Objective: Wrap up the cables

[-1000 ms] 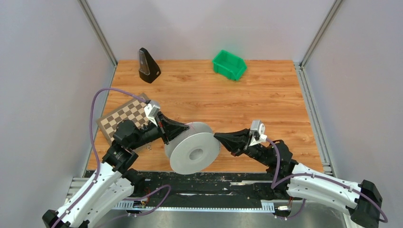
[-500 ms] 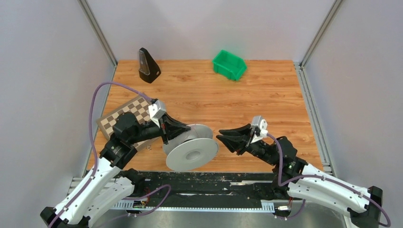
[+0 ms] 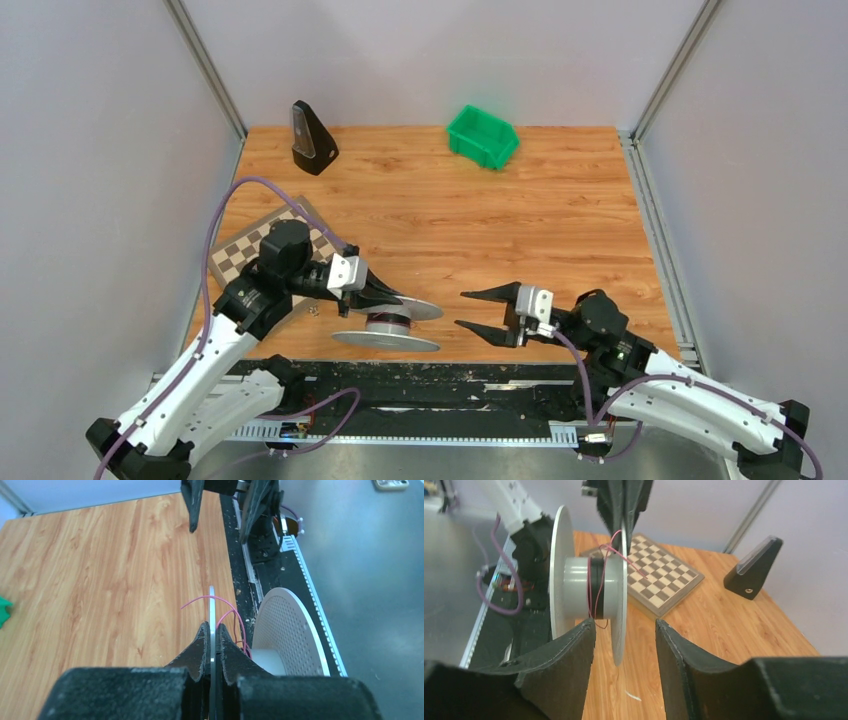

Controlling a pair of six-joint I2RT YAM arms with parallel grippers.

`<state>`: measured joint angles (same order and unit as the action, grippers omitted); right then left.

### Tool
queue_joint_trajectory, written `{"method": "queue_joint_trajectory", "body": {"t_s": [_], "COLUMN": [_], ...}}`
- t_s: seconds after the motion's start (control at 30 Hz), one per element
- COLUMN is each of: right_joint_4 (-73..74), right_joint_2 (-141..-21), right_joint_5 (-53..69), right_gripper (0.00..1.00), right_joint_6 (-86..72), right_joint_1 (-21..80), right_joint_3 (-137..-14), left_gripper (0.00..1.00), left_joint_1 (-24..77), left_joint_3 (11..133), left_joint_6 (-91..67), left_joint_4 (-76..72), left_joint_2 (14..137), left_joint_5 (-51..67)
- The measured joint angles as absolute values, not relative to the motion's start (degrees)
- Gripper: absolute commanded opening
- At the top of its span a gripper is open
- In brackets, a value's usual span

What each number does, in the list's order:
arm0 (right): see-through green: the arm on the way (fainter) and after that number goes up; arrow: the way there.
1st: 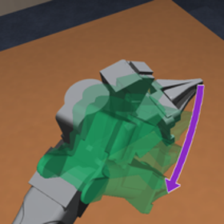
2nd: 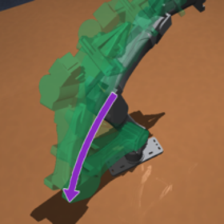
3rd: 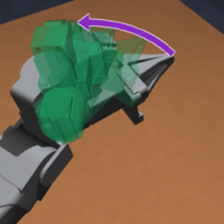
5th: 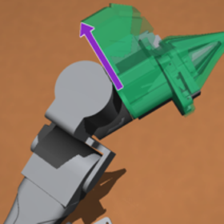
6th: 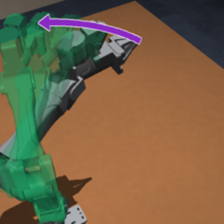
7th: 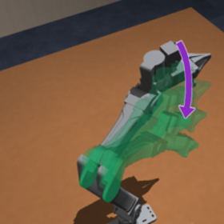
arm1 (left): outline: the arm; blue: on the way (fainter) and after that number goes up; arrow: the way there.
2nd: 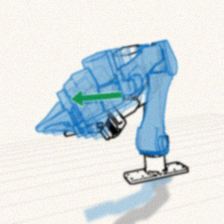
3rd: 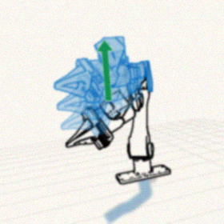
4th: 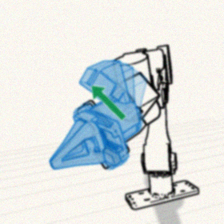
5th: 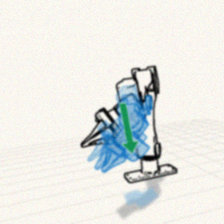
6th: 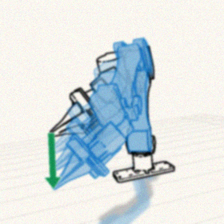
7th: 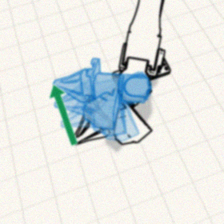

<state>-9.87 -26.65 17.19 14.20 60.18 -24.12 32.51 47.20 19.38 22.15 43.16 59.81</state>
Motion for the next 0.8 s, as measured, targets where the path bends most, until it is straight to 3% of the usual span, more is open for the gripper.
{"method": "queue_joint_trajectory", "body": {"t_s": [0.37, 0.53, 0.8], "right_joint_4": [-5.80, -5.82, -3.44], "right_joint_2": [-41.67, -46.13, -45.95], "right_joint_5": [24.77, 27.20, 24.08], "right_gripper": [0.46, 0.39, 0.45], "right_joint_6": [24.38, 25.89, 32.58], "right_joint_1": [61.49, 61.71, 61.73], "right_joint_3": [-34.15, -37.67, -37.47], "left_gripper": [0.00, 0.00, 0.00], "left_joint_1": [32.53, 32.53, 32.53], "left_joint_3": [47.94, 48.51, 49.23], "left_joint_6": [29.76, 30.87, 34.04], "left_joint_4": [29.78, 30.72, 33.52], "left_joint_2": [48.12, 48.36, 48.53], "left_joint_5": [63.77, 64.45, 67.68]}}
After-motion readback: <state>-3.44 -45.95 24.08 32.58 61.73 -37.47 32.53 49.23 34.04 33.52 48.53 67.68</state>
